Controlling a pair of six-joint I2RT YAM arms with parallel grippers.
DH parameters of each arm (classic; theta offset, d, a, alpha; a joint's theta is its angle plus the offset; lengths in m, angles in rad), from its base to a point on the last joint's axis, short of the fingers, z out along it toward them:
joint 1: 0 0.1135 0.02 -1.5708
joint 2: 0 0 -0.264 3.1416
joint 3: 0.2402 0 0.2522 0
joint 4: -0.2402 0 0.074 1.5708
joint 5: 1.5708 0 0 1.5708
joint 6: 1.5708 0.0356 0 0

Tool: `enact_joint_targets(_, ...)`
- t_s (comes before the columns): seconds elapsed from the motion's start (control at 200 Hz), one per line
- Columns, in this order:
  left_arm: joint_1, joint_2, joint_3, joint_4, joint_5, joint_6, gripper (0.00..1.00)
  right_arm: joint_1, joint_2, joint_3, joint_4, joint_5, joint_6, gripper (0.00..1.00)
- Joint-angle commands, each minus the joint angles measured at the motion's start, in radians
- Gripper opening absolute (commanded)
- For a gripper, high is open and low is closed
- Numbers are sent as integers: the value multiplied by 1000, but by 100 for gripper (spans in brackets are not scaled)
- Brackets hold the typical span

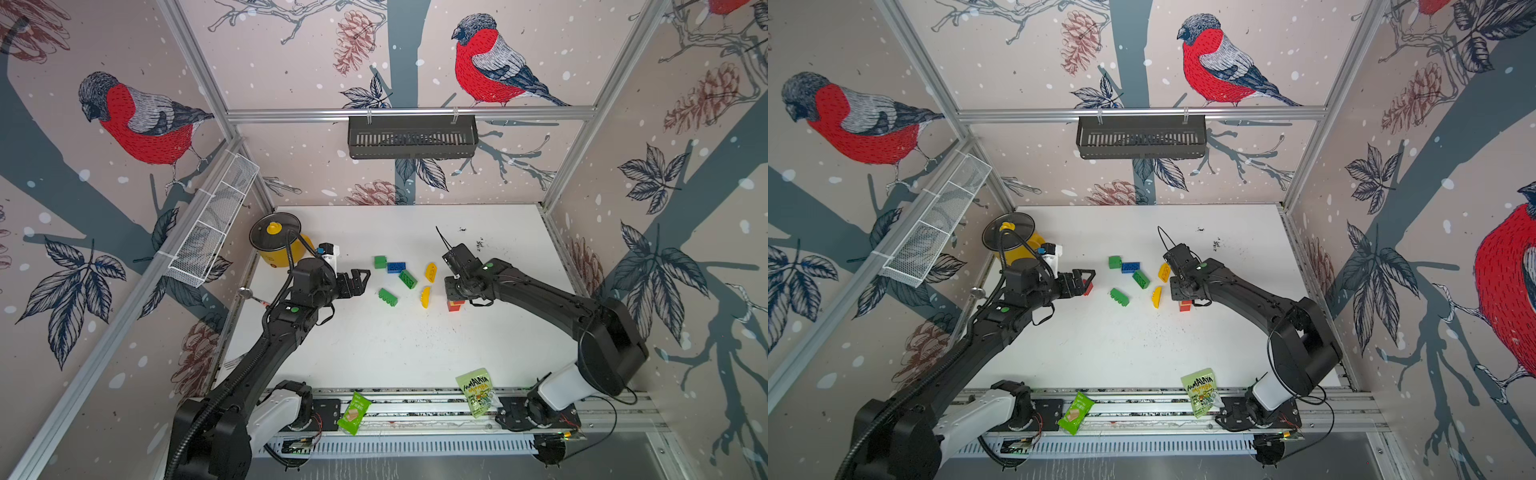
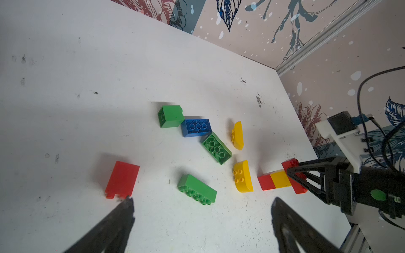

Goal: Assemble an ice cream with lego
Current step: Assemble the lego brick with the lego brick.

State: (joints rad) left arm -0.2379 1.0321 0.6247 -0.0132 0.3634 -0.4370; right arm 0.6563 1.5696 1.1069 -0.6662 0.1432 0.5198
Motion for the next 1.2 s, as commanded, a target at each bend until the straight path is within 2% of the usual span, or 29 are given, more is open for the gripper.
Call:
enact_joint_targets(0.0, -1, -4, -2, 13, -9, 3, 97, 2, -16, 28, -110, 5, -7, 44)
enact_joint_targets(0.205, 0, -1, 0, 11, -13, 4, 97, 0, -37, 68, -89, 43, -14, 62)
enact_joint_targets(0.33, -1, -7, -1, 7, -15, 5, 97, 0, -40, 80, -81, 47, -33, 65)
enact_joint_targets(0.485, -1, -17, -14, 15, -37, 5, 97, -7, -55, 89, -102, 29, -78, 59)
enact_joint_targets(0.79, -1, 15, -13, 19, -30, 5, 97, -8, 3, 64, -115, 14, -63, 53)
enact_joint_targets(1.191, -1, 23, -14, 21, -37, 5, 97, -6, 37, 70, -118, 34, -81, 39)
